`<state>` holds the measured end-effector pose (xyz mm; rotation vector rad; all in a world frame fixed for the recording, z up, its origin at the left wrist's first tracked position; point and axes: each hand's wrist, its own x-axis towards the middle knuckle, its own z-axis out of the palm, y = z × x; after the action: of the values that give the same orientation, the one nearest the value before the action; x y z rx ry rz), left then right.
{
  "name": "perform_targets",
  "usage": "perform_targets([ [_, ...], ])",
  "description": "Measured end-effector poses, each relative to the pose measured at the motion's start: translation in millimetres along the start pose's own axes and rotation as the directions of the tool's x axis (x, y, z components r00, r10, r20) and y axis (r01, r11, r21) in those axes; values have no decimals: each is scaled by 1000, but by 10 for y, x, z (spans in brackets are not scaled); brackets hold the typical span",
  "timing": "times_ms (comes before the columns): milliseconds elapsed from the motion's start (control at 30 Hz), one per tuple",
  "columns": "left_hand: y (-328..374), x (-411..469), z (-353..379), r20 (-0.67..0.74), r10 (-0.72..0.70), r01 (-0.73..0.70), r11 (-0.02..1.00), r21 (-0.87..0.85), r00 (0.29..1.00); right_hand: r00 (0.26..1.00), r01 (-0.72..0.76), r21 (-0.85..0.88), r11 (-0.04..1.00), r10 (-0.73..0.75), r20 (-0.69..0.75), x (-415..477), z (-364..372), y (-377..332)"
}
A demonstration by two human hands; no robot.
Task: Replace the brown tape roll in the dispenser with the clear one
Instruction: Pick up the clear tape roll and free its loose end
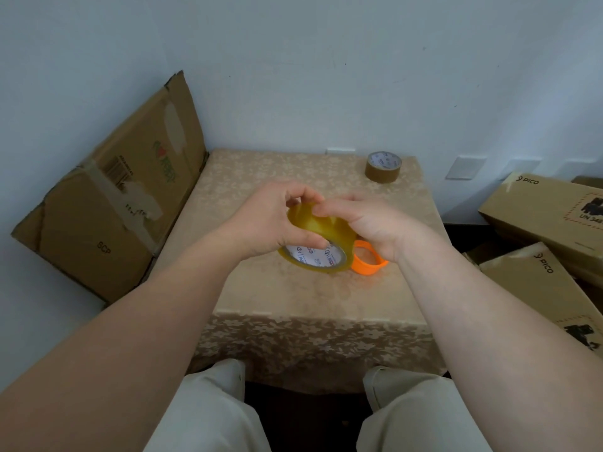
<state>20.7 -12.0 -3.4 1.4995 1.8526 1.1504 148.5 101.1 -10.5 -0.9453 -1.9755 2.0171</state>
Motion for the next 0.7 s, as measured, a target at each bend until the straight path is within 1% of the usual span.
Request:
perform_targets([
  [133, 53, -1, 19, -9, 28, -28, 999, 45, 1000, 998, -55, -34, 998, 54, -20, -19, 33, -50],
  [200, 22, -3, 6, -21, 4, -4, 1000, -8, 1000, 998, -64, -34, 997, 63, -17, -52, 21, -78],
  [267, -26, -18, -16, -20, -40, 36, 988, -153, 999, 999, -41, 14, 999, 41, -11, -71, -31, -87],
  [333, -89, -35, -38, -8, -68, 62, 946, -319, 998, 1000, -25, 102, 994, 24, 7, -93, -78, -94],
  [433, -201, -49, -46, 11, -78, 72, 853, -518, 997, 997, -70, 190, 979, 65, 34, -121, -102, -95],
  [500, -258, -66, -49, 39, -76, 84, 775, -627, 996, 995, -81, 225, 971, 66, 74, -136, -99, -97],
  [567, -312, -93, -81, 90, -76, 118, 694, -710, 993, 992, -75, 251, 965, 47, 117, -140, -120, -82],
  [600, -318, -106, -103, 129, -83, 151, 670, -726, 988, 991, -66, 261, 963, 32, 131, -139, -130, -77],
  [633, -316, -111, -122, 164, -90, 180, 687, -704, 982, 992, -57, 263, 963, 24, 127, -134, -129, -76],
  [667, -287, -104, -137, 179, -97, 191, 749, -634, 979, 994, -43, 250, 967, 18, 104, -123, -125, -71],
  [700, -252, -79, -148, 182, -93, 175, 839, -516, 979, 997, -21, 212, 977, 6, 71, -105, -114, -65],
])
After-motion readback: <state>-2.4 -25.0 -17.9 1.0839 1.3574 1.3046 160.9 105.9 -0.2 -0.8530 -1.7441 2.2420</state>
